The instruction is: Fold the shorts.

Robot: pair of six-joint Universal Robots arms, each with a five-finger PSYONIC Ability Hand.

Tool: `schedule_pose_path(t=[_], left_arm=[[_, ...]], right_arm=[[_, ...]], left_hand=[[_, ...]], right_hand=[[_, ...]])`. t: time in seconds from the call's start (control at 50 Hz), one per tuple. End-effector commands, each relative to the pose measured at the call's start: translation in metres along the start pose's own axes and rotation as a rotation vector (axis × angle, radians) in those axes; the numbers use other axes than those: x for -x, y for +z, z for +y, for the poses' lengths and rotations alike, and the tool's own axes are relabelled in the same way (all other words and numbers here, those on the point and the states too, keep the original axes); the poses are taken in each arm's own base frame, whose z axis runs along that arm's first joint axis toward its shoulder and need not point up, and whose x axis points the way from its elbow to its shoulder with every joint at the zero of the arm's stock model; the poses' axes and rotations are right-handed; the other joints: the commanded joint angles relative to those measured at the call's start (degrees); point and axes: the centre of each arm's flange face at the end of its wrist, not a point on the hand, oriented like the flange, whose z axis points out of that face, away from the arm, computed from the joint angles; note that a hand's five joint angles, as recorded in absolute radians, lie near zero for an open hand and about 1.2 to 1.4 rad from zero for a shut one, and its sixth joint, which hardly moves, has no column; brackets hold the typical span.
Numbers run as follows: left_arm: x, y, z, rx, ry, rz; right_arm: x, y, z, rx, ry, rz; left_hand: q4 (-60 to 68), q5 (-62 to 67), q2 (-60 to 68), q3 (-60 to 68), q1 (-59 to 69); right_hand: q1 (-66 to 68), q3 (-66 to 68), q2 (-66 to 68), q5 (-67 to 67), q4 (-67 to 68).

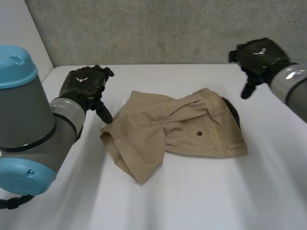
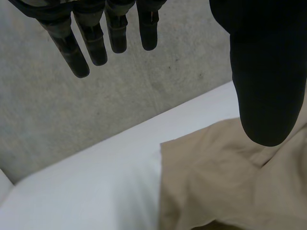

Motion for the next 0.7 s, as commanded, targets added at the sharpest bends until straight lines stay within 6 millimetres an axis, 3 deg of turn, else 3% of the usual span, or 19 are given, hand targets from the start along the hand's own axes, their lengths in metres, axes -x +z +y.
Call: schedule_pose_path(t=[0.02, 0.22, 0.32, 0.4, 0.42, 0.44, 0.48, 0.56, 0.64, 0.7], left_arm=[[-0.021, 0.016, 0.020, 0.083, -0.116, -0.006], [-0.036, 0.045, 0.057, 0.218, -0.074, -0.082], [-0.038, 0.059, 0.078, 0.273, -0.046, -0.103], [-0.037, 0.067, 0.088, 0.287, -0.031, -0.131], [-0.037, 0.068, 0.089, 0.288, -0.029, -0.135], [-0.037, 0.070, 0.091, 0.290, -0.027, -0.139], [-0.036, 0.072, 0.092, 0.288, -0.028, -0.144], [-0.034, 0.073, 0.088, 0.279, -0.027, -0.146], [-0.033, 0.069, 0.073, 0.247, -0.036, -0.136], [-0.026, 0.058, 0.033, 0.161, -0.043, -0.130]], right_arm=[[0.036, 0.046, 0.015, -0.054, -0.014, -0.106], [0.064, 0.072, 0.054, 0.009, 0.001, -0.171], [0.074, 0.083, 0.073, 0.036, 0.006, -0.185], [0.077, 0.091, 0.081, 0.044, 0.001, -0.181], [0.077, 0.092, 0.082, 0.042, -0.006, -0.177], [0.077, 0.092, 0.082, 0.040, -0.010, -0.176], [0.076, 0.093, 0.080, 0.033, -0.016, -0.169], [0.064, 0.088, 0.063, 0.013, -0.038, -0.125], [0.048, 0.074, 0.024, -0.056, -0.057, -0.073], [0.028, 0.059, -0.011, -0.119, -0.073, -0.010]], left_hand=[[-0.6, -0.2, -0.4, -1.5, -1.0], [-0.6, -0.2, -0.4, -1.5, -1.0], [3.7, 4.1, 3.9, 2.9, 3.3], [15.6, 16.0, 15.8, 14.8, 15.2], [20.2, 20.6, 20.4, 19.3, 19.8], [26.0, 26.5, 26.3, 25.2, 25.6], [45.8, 46.3, 46.0, 45.0, 45.4], [66.6, 67.0, 66.8, 65.7, 66.2], [66.6, 67.1, 66.8, 65.8, 66.2], [66.6, 67.1, 66.8, 65.8, 66.2]], right_hand=[[4.4, 2.0, 1.5, 1.8, 2.2], [6.6, 4.2, 3.7, 4.0, 4.3], [14.5, 12.1, 11.6, 11.9, 12.2], [35.3, 32.9, 32.4, 32.7, 33.0], [52.3, 50.0, 49.4, 49.8, 50.1], [60.4, 58.1, 57.5, 57.9, 58.2], [60.5, 58.2, 57.6, 58.0, 58.3], [60.5, 58.2, 57.6, 58.0, 58.3], [60.5, 58.2, 57.6, 58.0, 58.3], [60.5, 58.2, 57.6, 58.0, 58.3]])
